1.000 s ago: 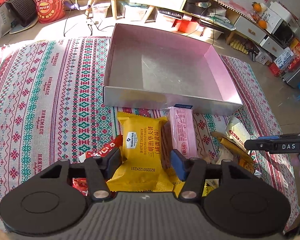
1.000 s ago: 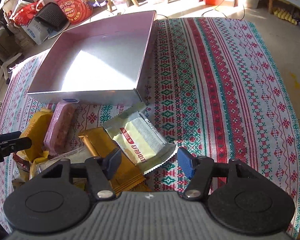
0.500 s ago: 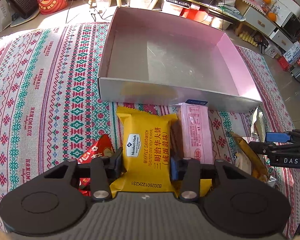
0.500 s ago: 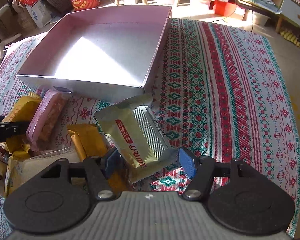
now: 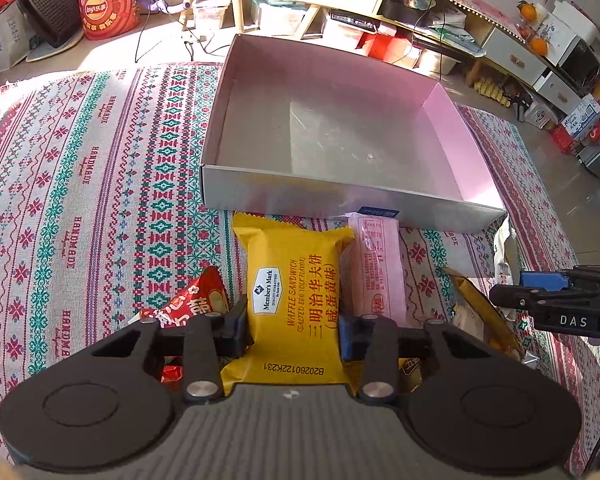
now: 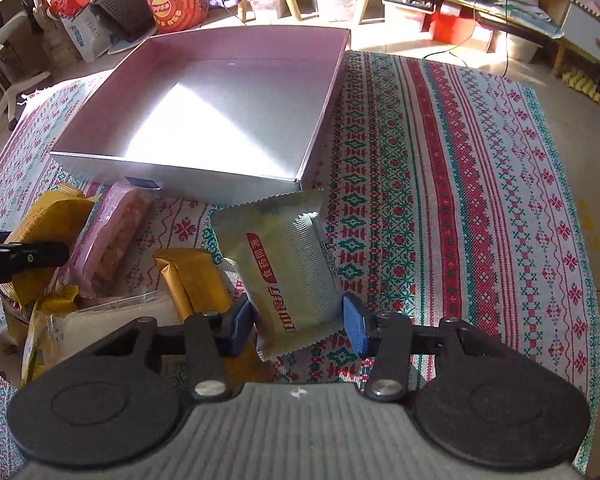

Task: Organize snacks
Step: 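Carry both packs into the pink box and open both grippers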

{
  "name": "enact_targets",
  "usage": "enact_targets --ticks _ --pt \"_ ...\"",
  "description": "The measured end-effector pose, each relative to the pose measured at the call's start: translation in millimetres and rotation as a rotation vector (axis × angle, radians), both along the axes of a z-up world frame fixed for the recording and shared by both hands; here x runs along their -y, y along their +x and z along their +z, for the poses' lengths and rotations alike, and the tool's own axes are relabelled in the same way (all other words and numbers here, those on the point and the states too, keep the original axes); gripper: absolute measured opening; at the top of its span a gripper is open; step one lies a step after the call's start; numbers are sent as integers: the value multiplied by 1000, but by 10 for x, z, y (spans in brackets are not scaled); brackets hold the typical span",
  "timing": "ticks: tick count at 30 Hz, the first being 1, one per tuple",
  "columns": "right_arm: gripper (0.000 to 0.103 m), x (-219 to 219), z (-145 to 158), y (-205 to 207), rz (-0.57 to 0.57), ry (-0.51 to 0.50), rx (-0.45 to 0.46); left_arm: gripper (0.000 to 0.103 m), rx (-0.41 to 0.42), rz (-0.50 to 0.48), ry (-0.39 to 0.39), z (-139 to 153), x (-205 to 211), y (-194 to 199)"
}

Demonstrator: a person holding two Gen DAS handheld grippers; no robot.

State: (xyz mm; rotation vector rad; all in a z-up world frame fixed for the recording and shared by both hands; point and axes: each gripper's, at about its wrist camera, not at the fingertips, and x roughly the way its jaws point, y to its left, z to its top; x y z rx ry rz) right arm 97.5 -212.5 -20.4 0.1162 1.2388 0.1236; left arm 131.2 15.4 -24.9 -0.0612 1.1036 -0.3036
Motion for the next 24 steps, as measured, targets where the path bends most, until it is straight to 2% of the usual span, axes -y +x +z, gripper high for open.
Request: enact_targets --ticks 7,14,24 --pt "44 67 128 -56 -29 40 24 46 35 18 -38 173 -171 -78" --pt "44 150 357 -26 -74 113 79 46 123 50 -43 385 -237 -22" --pt "44 120 456 265 -115 216 167 46 200 91 -28 405 61 561"
